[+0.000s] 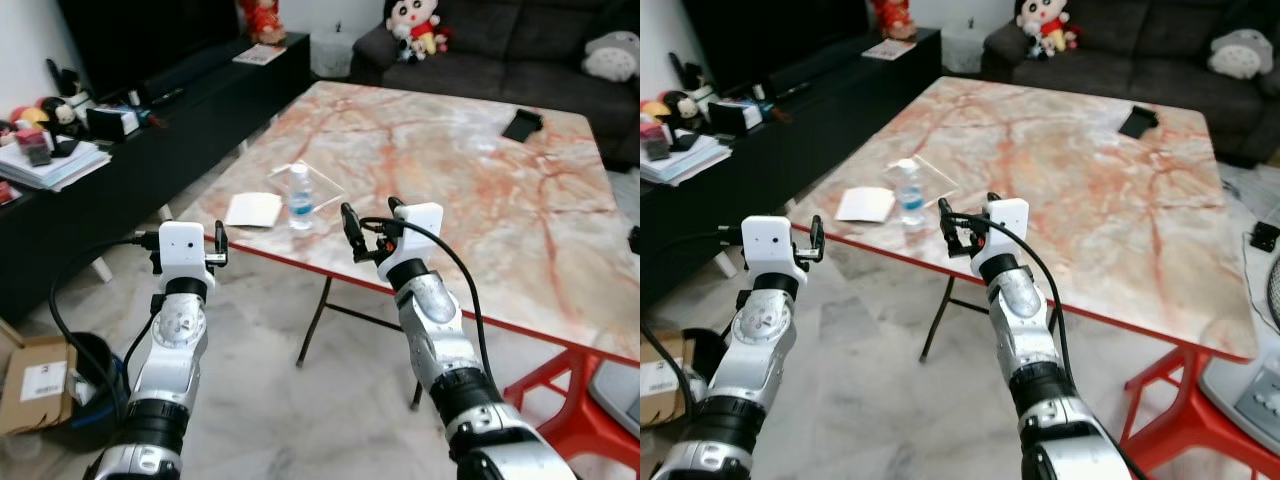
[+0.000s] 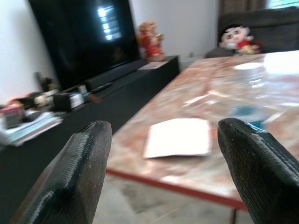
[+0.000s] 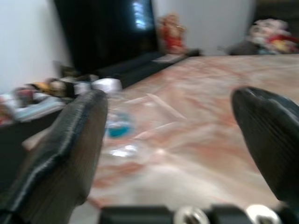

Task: Picking trash to rubbish bin

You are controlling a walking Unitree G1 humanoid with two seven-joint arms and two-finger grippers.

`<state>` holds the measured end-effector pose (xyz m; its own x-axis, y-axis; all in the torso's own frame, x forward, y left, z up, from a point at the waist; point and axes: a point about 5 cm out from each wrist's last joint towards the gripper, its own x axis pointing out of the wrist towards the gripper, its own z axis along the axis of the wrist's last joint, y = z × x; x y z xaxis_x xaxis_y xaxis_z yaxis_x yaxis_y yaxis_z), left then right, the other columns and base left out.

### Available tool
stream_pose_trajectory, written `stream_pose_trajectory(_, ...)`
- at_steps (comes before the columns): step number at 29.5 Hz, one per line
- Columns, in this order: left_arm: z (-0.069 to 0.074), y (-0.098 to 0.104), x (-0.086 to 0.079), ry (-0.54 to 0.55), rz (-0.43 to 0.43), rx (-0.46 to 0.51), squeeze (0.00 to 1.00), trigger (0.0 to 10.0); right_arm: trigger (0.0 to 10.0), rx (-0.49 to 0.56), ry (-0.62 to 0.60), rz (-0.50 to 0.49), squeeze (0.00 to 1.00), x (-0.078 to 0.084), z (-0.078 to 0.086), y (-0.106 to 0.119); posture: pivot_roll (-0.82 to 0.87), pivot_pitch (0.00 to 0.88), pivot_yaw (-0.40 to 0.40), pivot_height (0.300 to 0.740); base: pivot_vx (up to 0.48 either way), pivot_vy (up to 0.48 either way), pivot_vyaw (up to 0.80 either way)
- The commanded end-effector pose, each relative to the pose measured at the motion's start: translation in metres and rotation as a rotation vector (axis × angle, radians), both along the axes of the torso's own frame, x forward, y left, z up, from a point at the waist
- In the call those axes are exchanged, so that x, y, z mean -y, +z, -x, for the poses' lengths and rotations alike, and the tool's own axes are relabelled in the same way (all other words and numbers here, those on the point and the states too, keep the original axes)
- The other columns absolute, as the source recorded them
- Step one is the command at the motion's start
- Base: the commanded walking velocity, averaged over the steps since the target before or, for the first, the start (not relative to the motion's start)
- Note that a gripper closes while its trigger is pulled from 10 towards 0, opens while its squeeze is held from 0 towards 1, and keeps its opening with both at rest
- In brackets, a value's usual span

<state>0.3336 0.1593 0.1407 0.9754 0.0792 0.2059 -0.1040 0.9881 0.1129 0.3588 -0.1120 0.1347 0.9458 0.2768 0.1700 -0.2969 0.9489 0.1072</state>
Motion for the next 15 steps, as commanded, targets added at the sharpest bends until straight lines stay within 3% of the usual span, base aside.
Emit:
stream_pose_trajectory(1, -0.0015, 0.0082, -0.0106, 0.025, -0.014, 0.025, 0.00, 10.0, 10.0, 0.029, 0.031, -0.012, 0.00, -0.0123, -0.0024, 0.0104, 0.03, 0.014, 0.000, 0.740, 0.341, 0.000, 0.00)
stream_pose_trajectory(15, -0.0025, 0.0102, -0.0067, 0.004, -0.015, 0.032, 0.00, 10.0, 10.0, 0.029, 0.044, 0.012, 0.00, -0.0159, -0.0015, 0.0088, 0.03, 0.000, 0.001, 0.740, 0.343, 0.000, -0.09)
